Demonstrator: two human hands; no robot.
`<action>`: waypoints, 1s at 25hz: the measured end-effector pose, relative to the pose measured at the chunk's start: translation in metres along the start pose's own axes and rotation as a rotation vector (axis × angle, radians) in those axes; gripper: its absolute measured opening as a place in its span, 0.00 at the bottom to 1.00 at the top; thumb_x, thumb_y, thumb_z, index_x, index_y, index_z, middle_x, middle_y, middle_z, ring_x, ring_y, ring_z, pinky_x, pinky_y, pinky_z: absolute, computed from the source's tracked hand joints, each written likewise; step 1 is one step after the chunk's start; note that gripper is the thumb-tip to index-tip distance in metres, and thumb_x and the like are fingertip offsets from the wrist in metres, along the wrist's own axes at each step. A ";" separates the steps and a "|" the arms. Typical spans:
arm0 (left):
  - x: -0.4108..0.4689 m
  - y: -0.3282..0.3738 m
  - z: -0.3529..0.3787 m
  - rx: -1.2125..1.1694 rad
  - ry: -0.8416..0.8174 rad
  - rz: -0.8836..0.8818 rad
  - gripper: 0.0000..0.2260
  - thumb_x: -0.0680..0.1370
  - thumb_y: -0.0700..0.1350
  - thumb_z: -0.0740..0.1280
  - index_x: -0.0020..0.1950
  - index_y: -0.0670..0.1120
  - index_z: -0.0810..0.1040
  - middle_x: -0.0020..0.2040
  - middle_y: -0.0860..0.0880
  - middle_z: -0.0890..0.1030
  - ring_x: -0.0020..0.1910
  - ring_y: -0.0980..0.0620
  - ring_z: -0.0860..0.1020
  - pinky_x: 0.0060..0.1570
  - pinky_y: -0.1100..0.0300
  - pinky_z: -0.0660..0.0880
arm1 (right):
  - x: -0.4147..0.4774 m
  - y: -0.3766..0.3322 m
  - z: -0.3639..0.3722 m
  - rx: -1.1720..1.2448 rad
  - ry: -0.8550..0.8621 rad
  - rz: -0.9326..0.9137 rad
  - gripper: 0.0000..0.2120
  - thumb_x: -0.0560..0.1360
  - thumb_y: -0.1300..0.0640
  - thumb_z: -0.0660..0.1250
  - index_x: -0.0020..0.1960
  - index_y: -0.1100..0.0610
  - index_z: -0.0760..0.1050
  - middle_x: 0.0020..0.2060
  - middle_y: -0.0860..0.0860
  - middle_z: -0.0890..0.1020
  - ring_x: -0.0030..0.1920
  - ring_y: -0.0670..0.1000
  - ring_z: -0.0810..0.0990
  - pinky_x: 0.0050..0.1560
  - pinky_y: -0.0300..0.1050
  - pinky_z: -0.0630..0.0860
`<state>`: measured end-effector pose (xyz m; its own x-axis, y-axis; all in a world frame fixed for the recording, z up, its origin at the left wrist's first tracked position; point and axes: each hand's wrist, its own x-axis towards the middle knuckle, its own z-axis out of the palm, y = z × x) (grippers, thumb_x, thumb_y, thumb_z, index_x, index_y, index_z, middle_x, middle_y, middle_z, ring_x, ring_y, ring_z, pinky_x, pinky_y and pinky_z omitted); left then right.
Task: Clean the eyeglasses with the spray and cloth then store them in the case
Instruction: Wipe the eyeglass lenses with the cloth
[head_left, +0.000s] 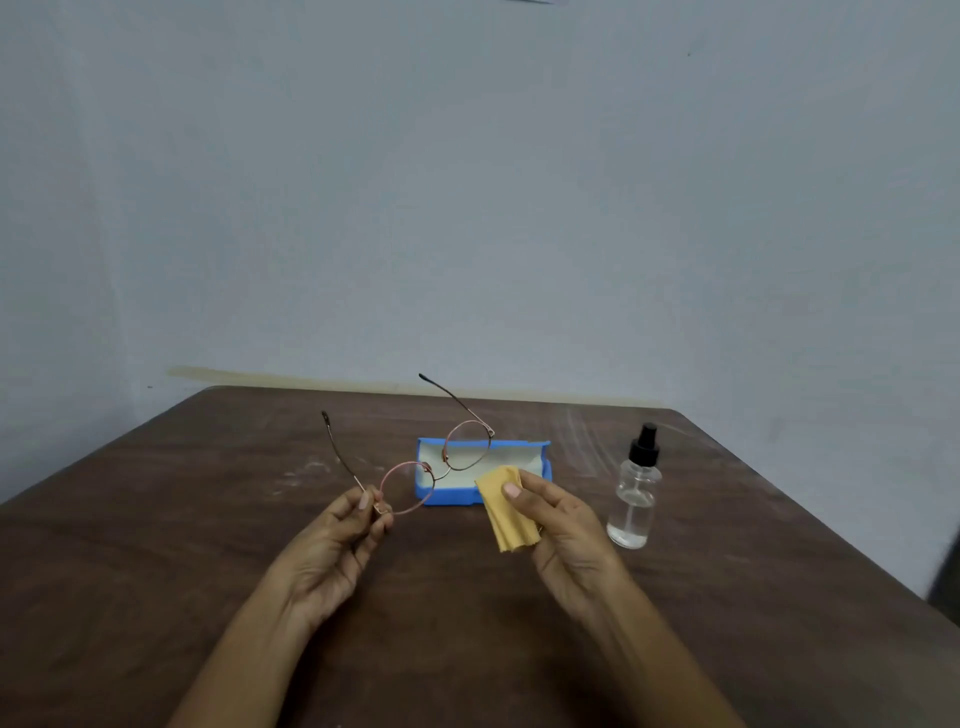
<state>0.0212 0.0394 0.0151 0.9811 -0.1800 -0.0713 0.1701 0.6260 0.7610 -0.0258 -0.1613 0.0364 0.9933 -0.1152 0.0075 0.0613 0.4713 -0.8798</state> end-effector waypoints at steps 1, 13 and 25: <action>-0.003 -0.001 0.003 0.019 -0.033 -0.010 0.03 0.63 0.37 0.72 0.33 0.41 0.79 0.24 0.49 0.78 0.23 0.57 0.78 0.24 0.70 0.75 | -0.003 -0.004 -0.008 -0.027 0.022 0.008 0.15 0.68 0.66 0.68 0.55 0.63 0.75 0.45 0.56 0.82 0.38 0.48 0.82 0.31 0.38 0.79; -0.013 -0.021 0.015 0.606 -0.184 0.239 0.08 0.76 0.33 0.59 0.40 0.41 0.75 0.24 0.52 0.79 0.24 0.60 0.76 0.27 0.71 0.74 | -0.014 -0.021 -0.071 -0.278 0.411 0.107 0.12 0.73 0.71 0.63 0.56 0.69 0.74 0.34 0.57 0.77 0.25 0.48 0.77 0.19 0.35 0.74; -0.007 -0.026 0.013 0.753 -0.095 0.477 0.07 0.75 0.33 0.62 0.42 0.41 0.78 0.27 0.51 0.81 0.27 0.58 0.77 0.31 0.70 0.76 | -0.018 -0.020 -0.076 -1.209 0.571 -0.007 0.14 0.71 0.62 0.66 0.56 0.55 0.76 0.53 0.56 0.80 0.53 0.54 0.77 0.42 0.40 0.69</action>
<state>0.0089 0.0143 0.0045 0.9143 -0.1108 0.3895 -0.3927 -0.0077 0.9196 -0.0525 -0.2345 0.0175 0.7956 -0.6011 0.0762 -0.3528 -0.5618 -0.7483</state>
